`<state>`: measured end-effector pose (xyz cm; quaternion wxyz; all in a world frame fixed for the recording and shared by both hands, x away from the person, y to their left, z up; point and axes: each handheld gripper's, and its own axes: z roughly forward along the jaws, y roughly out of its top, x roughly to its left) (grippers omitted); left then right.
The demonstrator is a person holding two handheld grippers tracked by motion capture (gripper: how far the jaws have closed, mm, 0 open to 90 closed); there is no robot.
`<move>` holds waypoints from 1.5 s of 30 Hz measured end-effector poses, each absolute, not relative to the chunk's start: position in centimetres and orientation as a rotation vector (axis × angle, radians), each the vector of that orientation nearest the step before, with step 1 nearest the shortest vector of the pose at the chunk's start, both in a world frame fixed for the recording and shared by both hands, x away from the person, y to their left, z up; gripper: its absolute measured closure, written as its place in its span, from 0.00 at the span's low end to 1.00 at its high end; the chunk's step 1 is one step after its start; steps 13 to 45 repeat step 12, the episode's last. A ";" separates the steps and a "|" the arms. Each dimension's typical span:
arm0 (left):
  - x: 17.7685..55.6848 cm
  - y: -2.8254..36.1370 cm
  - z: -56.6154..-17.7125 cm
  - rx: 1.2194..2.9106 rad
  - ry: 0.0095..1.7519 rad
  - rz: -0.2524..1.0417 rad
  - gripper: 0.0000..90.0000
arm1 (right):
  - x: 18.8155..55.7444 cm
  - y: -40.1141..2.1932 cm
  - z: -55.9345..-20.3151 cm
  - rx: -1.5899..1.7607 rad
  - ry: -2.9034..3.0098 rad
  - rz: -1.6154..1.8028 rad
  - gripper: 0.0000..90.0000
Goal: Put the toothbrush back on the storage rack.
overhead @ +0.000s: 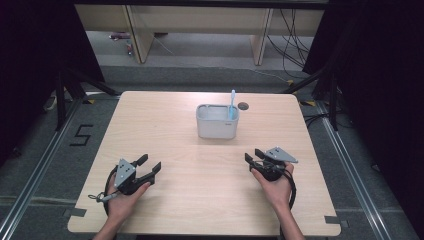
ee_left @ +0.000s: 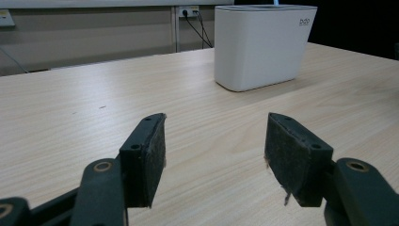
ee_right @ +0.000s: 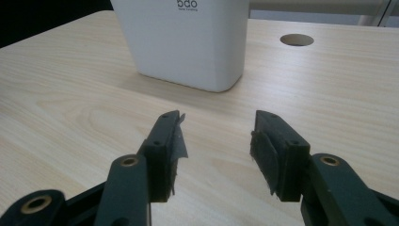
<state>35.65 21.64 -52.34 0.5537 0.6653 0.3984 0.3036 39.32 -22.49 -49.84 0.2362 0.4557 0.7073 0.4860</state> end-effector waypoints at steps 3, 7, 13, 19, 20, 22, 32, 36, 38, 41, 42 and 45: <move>35.7 21.6 -52.3 1.578 0.943 0.717 0.43 | 38.8 -22.8 -50.1 1.240 1.922 1.331 0.58; 35.7 21.6 -52.3 1.578 0.939 0.716 0.43 | 38.3 -23.1 -50.3 1.288 1.899 1.346 0.58; 35.7 21.7 -52.3 1.576 0.940 0.712 0.43 | 38.2 -23.5 -50.5 1.260 1.892 1.339 0.58; 35.7 21.7 -52.3 1.576 0.940 0.712 0.43 | 38.2 -23.5 -50.5 1.260 1.892 1.339 0.58; 35.7 21.7 -52.3 1.576 0.940 0.712 0.43 | 38.2 -23.5 -50.5 1.260 1.892 1.339 0.58; 35.7 21.7 -52.3 1.576 0.940 0.712 0.43 | 38.2 -23.5 -50.5 1.260 1.892 1.339 0.58; 35.7 21.7 -52.3 1.576 0.940 0.712 0.43 | 38.2 -23.5 -50.5 1.260 1.892 1.339 0.58; 35.7 21.7 -52.3 1.576 0.940 0.712 0.43 | 38.2 -23.5 -50.5 1.260 1.892 1.339 0.58; 35.7 21.7 -52.3 1.576 0.940 0.712 0.43 | 38.2 -23.5 -50.5 1.260 1.892 1.339 0.58; 35.7 21.7 -52.3 1.576 0.940 0.712 0.43 | 38.2 -23.5 -50.5 1.260 1.892 1.339 0.58; 35.7 21.7 -52.3 1.576 0.940 0.712 0.43 | 38.2 -23.5 -50.5 1.260 1.892 1.339 0.58; 35.7 21.7 -52.3 1.576 0.940 0.712 0.43 | 38.2 -23.5 -50.5 1.260 1.892 1.339 0.58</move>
